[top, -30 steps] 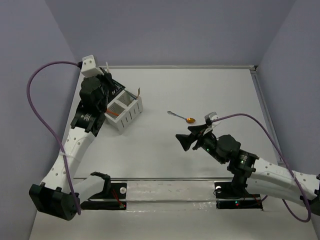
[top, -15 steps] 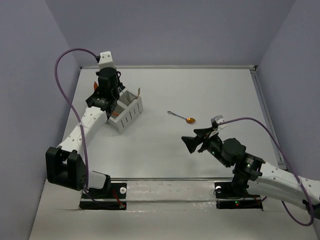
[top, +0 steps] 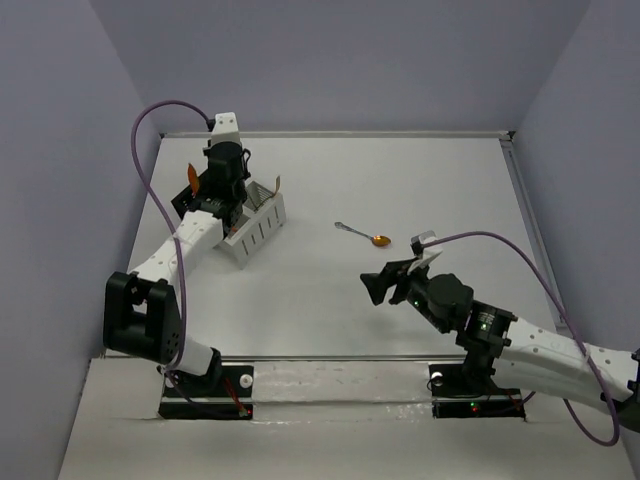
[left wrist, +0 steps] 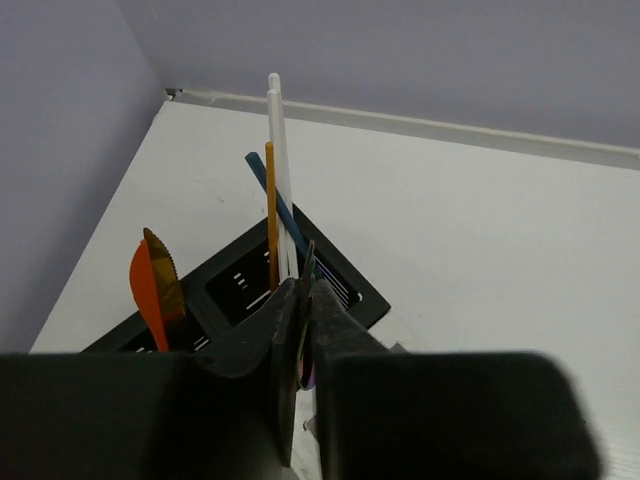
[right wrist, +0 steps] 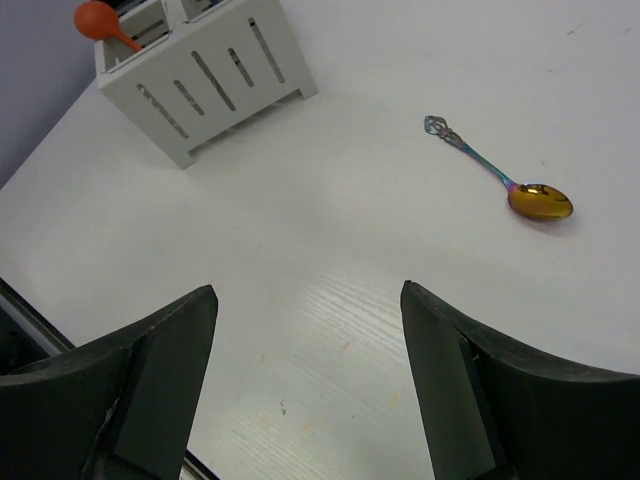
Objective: Sort the eating utensils into containers
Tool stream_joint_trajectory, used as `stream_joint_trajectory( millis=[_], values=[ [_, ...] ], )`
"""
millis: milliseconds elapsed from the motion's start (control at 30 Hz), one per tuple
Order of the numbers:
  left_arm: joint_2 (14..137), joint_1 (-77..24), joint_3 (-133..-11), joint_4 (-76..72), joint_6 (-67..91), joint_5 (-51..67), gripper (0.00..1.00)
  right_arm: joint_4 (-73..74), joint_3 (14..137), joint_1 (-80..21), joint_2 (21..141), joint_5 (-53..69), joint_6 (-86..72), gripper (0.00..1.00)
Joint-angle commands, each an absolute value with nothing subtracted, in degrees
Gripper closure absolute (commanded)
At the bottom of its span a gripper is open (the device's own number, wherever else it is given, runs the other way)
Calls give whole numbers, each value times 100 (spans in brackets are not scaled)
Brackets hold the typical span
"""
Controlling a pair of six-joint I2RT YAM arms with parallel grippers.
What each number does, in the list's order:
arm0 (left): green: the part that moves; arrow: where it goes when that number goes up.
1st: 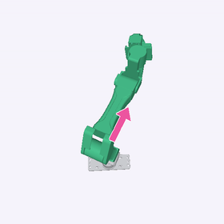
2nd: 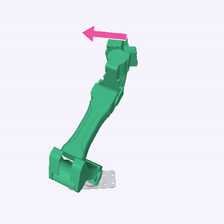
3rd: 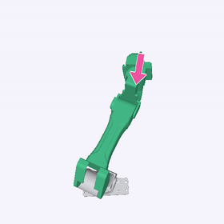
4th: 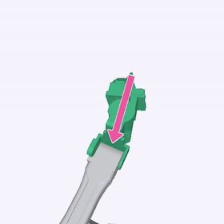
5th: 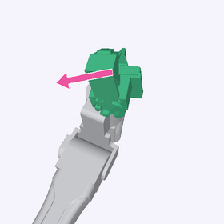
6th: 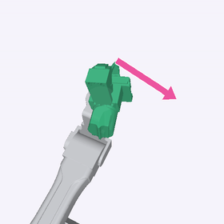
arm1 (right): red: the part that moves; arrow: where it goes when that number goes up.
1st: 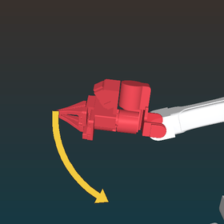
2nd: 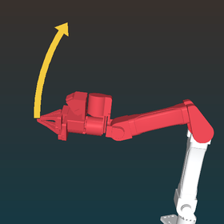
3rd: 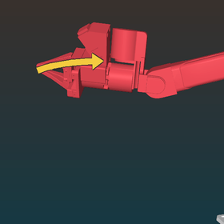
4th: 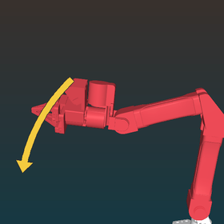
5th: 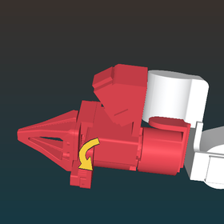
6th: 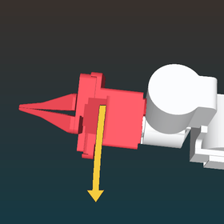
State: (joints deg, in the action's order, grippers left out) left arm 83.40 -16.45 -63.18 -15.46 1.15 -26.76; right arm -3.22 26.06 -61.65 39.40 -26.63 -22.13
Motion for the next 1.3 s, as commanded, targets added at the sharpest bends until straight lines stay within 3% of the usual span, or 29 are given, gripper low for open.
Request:
stream_joint_trajectory(
  millis=[0,33,67,167,200,433,733,1267],
  values=[
    [8236,-1670,-6293,-2215,141,-2760,53,-396,2751,-6231,4157,-3111,-2531,21],
    [8218,-1670,-6302,-2197,167,-2734,44,-369,2768,-6231,4314,-3181,-2679,21],
    [8148,-1670,-6345,-2154,263,-2664,26,-273,2803,-6231,4420,-3251,-2768,21],
    [7859,-1670,-6486,-1926,605,-2445,4,-80,3040,-6231,4937,-3523,-3136,22],
    [7779,-1670,-6521,-1864,702,-2365,2,-18,3119,-6231,5096,-3603,-3225,22],
    [6725,-1775,-6627,-1354,1887,-1118,1,167,3594,-5793,6336,-3323,-3489,20],
    [4959,-1942,-5416,-1055,2479,289,1,-807,3884,-4694,7661,-1987,-3419,16],
    [3991,-1995,-4728,-1125,2347,1019,1,-1283,4860,-4008,9702,-1661,-3709,15]
  ],
)
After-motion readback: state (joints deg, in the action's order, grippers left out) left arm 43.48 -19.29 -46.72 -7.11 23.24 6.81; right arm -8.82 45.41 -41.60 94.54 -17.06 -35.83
